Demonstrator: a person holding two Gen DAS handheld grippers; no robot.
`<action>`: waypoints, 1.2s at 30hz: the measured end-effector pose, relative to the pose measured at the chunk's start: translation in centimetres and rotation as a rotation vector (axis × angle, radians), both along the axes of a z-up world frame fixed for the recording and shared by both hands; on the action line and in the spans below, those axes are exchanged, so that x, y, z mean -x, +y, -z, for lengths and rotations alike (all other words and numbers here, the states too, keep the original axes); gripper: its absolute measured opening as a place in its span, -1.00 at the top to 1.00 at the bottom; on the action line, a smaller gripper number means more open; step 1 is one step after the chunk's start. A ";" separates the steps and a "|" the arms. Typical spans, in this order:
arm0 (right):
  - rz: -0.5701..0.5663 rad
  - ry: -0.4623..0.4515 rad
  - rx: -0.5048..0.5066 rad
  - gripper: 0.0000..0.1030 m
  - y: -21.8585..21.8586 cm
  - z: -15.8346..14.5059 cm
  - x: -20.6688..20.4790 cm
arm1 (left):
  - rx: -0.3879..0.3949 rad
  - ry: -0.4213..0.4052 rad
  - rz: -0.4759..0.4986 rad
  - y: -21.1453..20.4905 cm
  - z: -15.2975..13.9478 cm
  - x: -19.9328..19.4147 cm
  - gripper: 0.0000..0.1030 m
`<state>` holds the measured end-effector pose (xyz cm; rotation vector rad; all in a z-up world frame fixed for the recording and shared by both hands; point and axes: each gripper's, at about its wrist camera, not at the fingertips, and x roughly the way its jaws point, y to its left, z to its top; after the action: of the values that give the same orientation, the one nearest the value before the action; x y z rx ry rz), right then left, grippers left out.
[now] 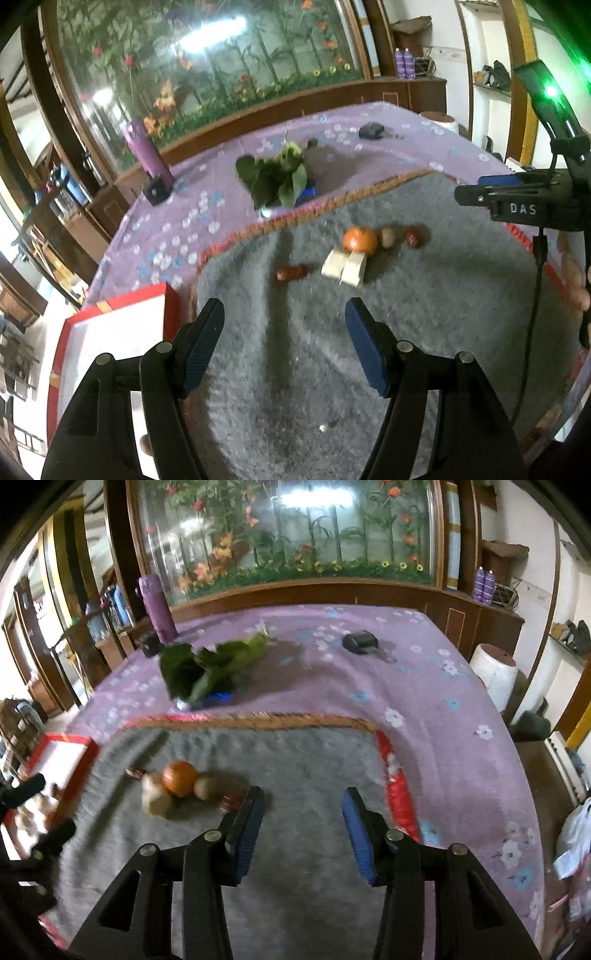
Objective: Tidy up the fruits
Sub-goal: 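Grasp a red date with the right tool while the left tool grasps a rice-cake cube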
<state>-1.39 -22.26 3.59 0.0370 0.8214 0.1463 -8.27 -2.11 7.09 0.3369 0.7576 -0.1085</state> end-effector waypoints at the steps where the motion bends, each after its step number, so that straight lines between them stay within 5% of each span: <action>1: -0.010 0.006 -0.007 0.07 -0.1 0.3 -0.1 | 0.008 0.011 0.002 0.0 0.2 -0.1 -0.31; 12: -0.145 0.128 -0.069 0.07 2.2 2.7 -2.5 | 0.135 0.089 0.068 -0.8 1.1 -1.5 -0.31; 21: -0.180 0.144 -0.050 0.07 4.4 3.4 -3.5 | 0.217 0.170 0.094 -1.6 2.7 -4.0 -0.28; 32: -0.191 0.106 -0.008 0.14 5.2 3.9 -3.7 | 0.286 0.245 0.120 -2.7 4.5 -5.9 0.42; 36: -0.189 0.096 0.006 0.31 5.0 4.0 -3.7 | 0.290 0.255 0.141 -3.1 4.7 -6.1 0.47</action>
<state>2.32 -17.24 -0.37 -0.0398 0.9204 0.3227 -2.16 -5.25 2.36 0.0994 0.9558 -0.3959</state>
